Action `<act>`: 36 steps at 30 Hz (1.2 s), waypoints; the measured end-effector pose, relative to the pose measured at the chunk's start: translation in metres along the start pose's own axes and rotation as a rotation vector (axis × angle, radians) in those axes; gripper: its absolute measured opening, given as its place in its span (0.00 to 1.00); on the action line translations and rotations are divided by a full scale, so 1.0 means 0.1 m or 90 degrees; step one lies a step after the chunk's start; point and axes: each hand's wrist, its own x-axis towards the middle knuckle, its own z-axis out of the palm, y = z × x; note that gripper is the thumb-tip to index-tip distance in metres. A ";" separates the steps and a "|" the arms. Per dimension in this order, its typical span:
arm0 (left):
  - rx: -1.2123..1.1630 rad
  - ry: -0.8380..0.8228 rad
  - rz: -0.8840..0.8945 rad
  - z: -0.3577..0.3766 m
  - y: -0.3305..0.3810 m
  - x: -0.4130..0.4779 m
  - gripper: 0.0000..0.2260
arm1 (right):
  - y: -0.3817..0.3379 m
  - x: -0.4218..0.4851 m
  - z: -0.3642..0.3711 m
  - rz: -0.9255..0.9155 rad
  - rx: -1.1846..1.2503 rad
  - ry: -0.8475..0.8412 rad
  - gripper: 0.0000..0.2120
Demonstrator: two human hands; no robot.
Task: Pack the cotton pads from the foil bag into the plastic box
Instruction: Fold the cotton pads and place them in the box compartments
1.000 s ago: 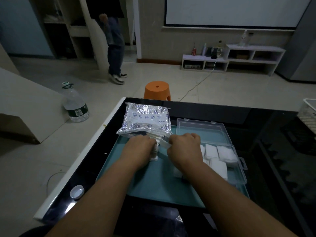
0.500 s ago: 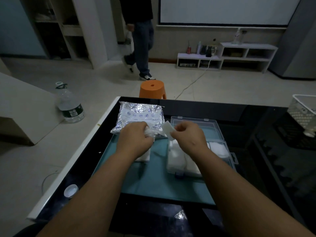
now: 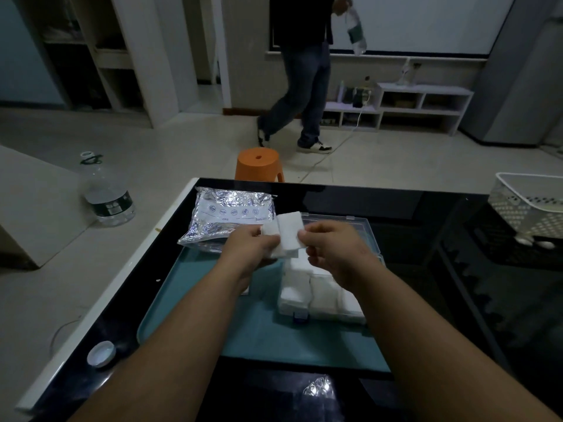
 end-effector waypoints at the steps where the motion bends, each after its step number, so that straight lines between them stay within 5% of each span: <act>1: 0.004 -0.009 0.002 0.02 -0.01 -0.01 0.06 | 0.02 0.00 0.02 -0.007 -0.023 -0.001 0.04; 8: -0.081 -0.064 -0.041 0.15 -0.04 -0.03 0.08 | 0.14 0.08 0.06 -0.068 -0.207 0.145 0.05; 17: -0.001 -0.084 0.009 0.28 -0.02 -0.05 0.07 | 0.03 -0.02 -0.17 -0.058 -0.191 0.120 0.10; 24: -0.007 -0.153 -0.017 0.46 0.01 -0.14 0.09 | -0.01 -0.08 -0.38 -0.044 -0.242 0.142 0.06; 28: 0.086 -0.109 0.025 0.63 -0.02 -0.16 0.11 | -0.04 -0.16 -0.54 -0.041 -0.260 0.125 0.04; 36: 0.160 -0.092 0.013 0.98 -0.12 -0.28 0.10 | -0.04 -0.22 -0.88 0.083 -0.367 0.109 0.06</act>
